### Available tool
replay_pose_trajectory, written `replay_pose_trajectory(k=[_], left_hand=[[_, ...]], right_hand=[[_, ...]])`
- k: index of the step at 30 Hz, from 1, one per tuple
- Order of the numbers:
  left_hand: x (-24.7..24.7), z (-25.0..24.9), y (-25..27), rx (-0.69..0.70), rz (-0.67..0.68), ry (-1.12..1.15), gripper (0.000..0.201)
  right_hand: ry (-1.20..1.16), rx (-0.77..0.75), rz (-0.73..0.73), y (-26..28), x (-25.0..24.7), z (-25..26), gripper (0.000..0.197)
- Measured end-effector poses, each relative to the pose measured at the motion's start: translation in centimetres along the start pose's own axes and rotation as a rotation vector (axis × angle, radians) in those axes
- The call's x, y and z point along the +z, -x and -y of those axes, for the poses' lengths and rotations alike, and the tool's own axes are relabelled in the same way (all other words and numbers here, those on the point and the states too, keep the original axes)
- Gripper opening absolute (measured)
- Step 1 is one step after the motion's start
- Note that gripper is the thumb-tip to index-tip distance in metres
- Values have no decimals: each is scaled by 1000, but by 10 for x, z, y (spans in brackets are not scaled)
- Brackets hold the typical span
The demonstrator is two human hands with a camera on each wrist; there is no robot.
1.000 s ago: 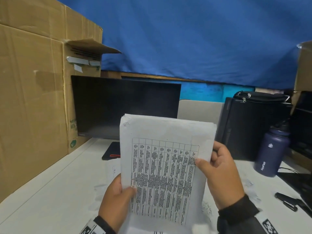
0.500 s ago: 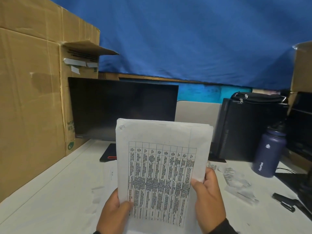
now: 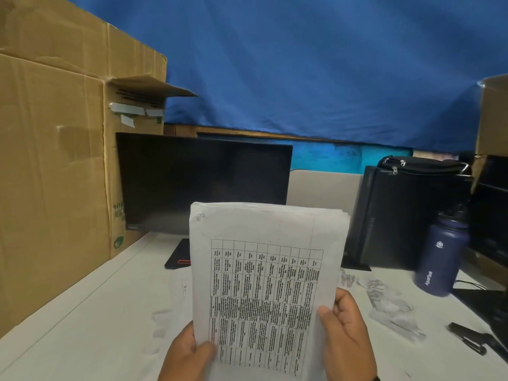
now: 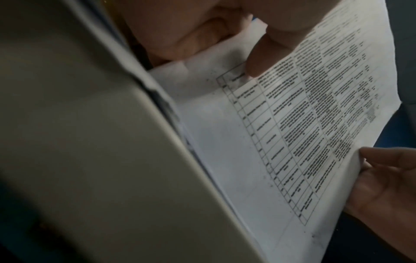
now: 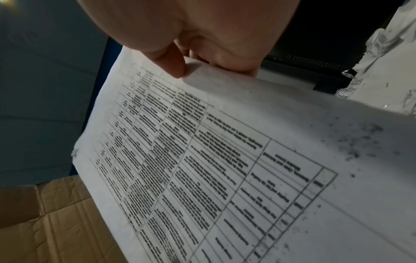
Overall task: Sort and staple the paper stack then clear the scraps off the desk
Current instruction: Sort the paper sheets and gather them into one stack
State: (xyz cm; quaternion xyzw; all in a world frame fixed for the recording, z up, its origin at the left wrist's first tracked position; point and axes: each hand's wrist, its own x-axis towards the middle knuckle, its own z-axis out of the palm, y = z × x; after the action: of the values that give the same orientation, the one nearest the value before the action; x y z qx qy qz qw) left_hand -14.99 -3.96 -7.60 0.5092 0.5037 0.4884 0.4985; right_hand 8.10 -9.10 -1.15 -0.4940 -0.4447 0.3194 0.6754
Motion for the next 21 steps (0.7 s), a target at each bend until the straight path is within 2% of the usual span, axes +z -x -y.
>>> replay_pose_trajectory(k=[6, 10, 13, 15, 18, 21], left_hand=[[-3, -5, 2, -27, 16, -102, 36], [2, -7, 4, 6, -8, -166, 36], [9, -15, 9, 32, -46, -157, 36], [16, -26, 14, 67, -37, -137, 37], [23, -44, 23, 143, 29, -202, 37], [17, -58, 22, 128, 255, -305, 17]], right_hand=[[56, 23, -35, -2, 2, -10, 32], [222, 70, 23, 0, 7, -17, 36], [275, 34, 44, 0, 6, -5, 32], [299, -6, 7, -3, 1, 4, 29], [325, -13, -78, -7, -13, 13, 25], [288, 25, -128, -5, -31, 17, 26]])
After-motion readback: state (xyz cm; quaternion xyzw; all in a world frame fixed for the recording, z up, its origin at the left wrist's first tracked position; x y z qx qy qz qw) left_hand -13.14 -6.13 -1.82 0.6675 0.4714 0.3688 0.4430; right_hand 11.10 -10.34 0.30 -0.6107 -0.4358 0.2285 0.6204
